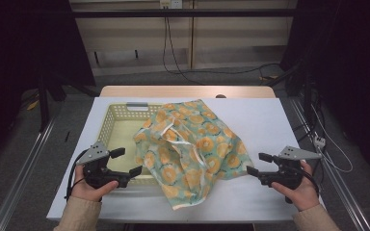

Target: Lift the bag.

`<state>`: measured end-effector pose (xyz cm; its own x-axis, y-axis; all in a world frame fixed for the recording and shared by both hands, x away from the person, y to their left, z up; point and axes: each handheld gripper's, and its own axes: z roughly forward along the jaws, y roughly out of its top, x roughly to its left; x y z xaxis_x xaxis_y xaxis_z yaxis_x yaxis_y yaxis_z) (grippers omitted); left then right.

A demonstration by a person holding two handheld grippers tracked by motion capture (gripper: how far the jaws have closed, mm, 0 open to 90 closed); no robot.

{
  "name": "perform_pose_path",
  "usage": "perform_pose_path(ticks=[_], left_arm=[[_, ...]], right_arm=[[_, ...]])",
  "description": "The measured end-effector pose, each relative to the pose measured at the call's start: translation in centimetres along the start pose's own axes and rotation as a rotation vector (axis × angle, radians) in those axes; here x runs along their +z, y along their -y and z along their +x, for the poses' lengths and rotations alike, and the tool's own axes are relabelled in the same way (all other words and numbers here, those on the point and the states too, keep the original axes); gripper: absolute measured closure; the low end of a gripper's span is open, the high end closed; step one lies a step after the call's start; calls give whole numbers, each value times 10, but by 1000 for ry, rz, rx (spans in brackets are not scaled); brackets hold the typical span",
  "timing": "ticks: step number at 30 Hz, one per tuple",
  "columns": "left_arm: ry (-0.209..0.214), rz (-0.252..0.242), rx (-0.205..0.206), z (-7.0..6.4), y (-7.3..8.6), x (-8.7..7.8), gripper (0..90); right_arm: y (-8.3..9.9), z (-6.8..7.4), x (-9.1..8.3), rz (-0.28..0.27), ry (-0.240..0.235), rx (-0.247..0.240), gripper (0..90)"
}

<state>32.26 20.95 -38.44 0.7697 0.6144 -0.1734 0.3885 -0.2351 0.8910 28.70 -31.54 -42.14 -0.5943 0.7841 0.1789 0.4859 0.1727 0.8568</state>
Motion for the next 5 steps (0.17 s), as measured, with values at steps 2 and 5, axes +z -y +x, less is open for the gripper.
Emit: perform_pose_path(ticks=[2,5], left_arm=[[-4,-9,4,1,2,-1,67],[-5,5,7,1,3,0,65]], right_arm=[[3,0,0,8,2,-9,229],[5,-1,-1,7,5,-2,228]])
